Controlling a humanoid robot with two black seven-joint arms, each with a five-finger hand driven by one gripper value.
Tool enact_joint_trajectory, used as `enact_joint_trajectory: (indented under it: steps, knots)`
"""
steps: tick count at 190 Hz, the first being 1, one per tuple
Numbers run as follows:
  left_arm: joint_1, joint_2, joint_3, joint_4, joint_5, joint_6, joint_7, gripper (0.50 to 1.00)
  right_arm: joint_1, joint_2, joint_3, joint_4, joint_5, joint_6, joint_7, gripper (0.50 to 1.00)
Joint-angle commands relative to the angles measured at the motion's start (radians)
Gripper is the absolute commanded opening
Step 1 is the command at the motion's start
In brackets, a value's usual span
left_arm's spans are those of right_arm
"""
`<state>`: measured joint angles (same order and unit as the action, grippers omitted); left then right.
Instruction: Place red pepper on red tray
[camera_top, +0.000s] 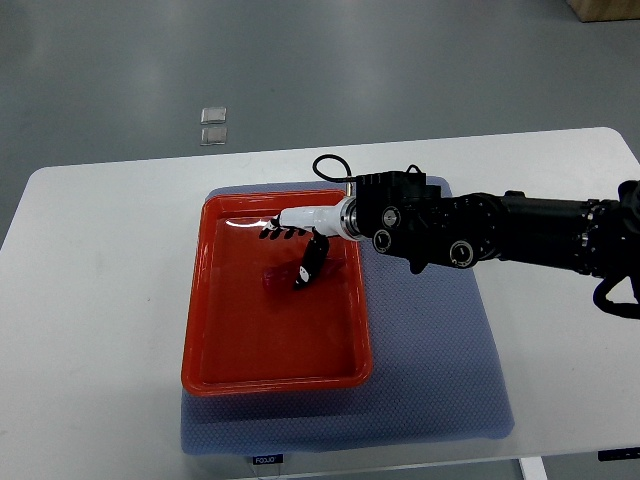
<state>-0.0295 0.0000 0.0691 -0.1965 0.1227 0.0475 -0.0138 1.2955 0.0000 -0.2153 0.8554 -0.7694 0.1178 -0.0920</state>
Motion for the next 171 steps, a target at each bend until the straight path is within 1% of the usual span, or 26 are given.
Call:
enact_joint_trajectory:
  steps: [1, 22, 38, 57, 74, 82, 86, 98, 121, 144, 171]
  knots:
    - [0.0, 0.0, 0.0, 0.0, 0.0, 0.0, 0.0, 1.0, 0.002, 0.0, 0.057, -0.001, 0.002, -0.001, 0.0, 0.901]
    - [0.0, 0.0, 0.0, 0.0, 0.0, 0.0, 0.0, 1.0, -0.004, 0.0, 0.186, 0.001, 0.015, -0.001, 0.005, 0.901]
    - [0.0, 0.0, 0.0, 0.0, 0.0, 0.0, 0.0, 1.0, -0.024, -0.051, 0.307, 0.002, 0.035, -0.003, 0.005, 0.901]
    - [0.0, 0.0, 0.0, 0.0, 0.0, 0.0, 0.0, 1.0, -0.119, -0.127, 0.487, 0.007, 0.059, -0.013, 0.005, 0.901]
    - [0.0, 0.0, 0.0, 0.0, 0.0, 0.0, 0.0, 1.0, -0.217, -0.164, 0.677, 0.014, 0.114, -0.023, 0.014, 0.901]
    - [0.0, 0.0, 0.0, 0.0, 0.0, 0.0, 0.0, 1.0, -0.286, -0.167, 0.795, 0.014, 0.165, -0.024, 0.034, 0.901]
    - [0.0, 0.0, 0.0, 0.0, 0.0, 0.0, 0.0, 1.0, -0.335, -0.164, 0.884, 0.013, 0.203, -0.024, 0.054, 0.901]
    - [0.0, 0.0, 0.0, 0.0, 0.0, 0.0, 0.0, 1.0, -0.424, -0.15, 1.059, 0.011, 0.283, -0.023, 0.094, 0.901]
    - [0.0, 0.0, 0.0, 0.0, 0.0, 0.0, 0.0, 1.0, -0.535, -0.127, 1.257, 0.008, 0.427, -0.017, 0.155, 0.903]
    - [0.0, 0.0, 0.0, 0.0, 0.0, 0.0, 0.0, 1.0, -0.614, -0.092, 1.307, -0.001, 0.551, -0.012, 0.198, 0.913]
    - [0.0, 0.0, -0.002, -0.001, 0.0, 0.0, 0.0, 1.0, -0.691, -0.089, 1.309, -0.006, 0.621, 0.017, 0.262, 0.913]
